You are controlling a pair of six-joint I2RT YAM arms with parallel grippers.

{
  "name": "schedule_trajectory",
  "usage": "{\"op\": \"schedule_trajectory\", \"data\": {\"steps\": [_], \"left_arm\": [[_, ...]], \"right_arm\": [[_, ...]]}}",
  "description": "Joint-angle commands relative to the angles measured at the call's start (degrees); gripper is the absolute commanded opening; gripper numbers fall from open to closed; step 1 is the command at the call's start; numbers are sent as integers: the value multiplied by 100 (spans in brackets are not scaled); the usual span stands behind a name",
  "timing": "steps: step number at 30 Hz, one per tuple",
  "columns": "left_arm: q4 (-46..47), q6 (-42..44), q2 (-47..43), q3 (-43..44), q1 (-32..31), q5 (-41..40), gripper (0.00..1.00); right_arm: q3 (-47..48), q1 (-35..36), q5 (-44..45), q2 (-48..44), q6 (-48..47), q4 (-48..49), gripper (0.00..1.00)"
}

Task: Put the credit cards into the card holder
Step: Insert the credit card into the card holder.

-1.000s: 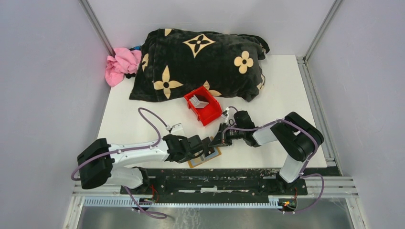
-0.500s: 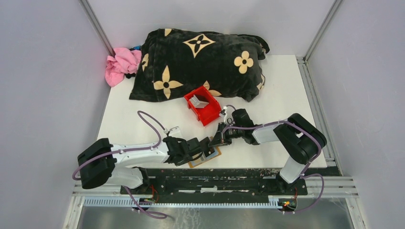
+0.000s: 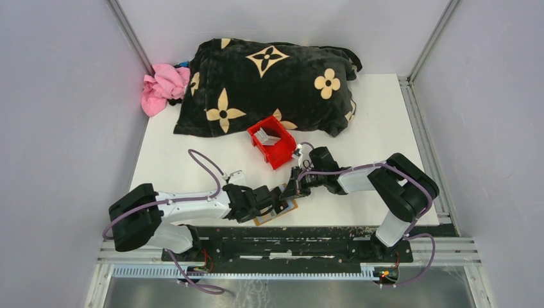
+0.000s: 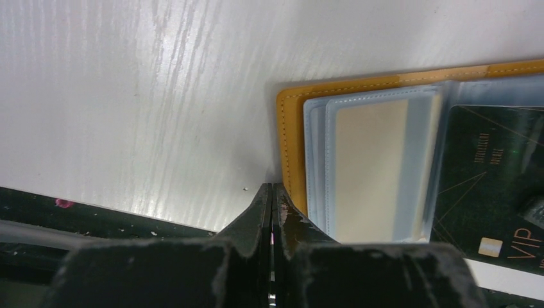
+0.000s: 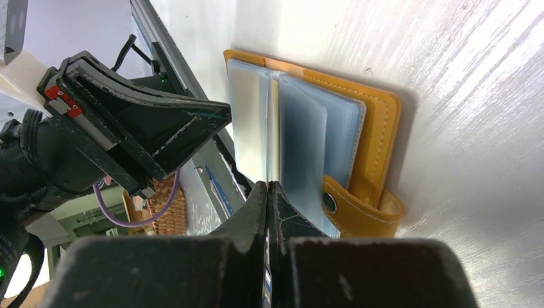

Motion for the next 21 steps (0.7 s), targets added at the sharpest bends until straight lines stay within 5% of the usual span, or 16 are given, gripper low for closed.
{"op": "schedule_trajectory", "data": {"steps": [1, 10, 21], "left_arm": [[341, -107, 367, -39, -20, 111, 3], [345, -101, 434, -15, -20, 128, 3], [343, -138, 343, -109, -15, 135, 3]], "right_arm": [[120, 35, -9, -95, -120, 243, 1], [33, 45, 101, 23, -120, 424, 1], [186, 30, 612, -615, -719, -536, 1]]}}
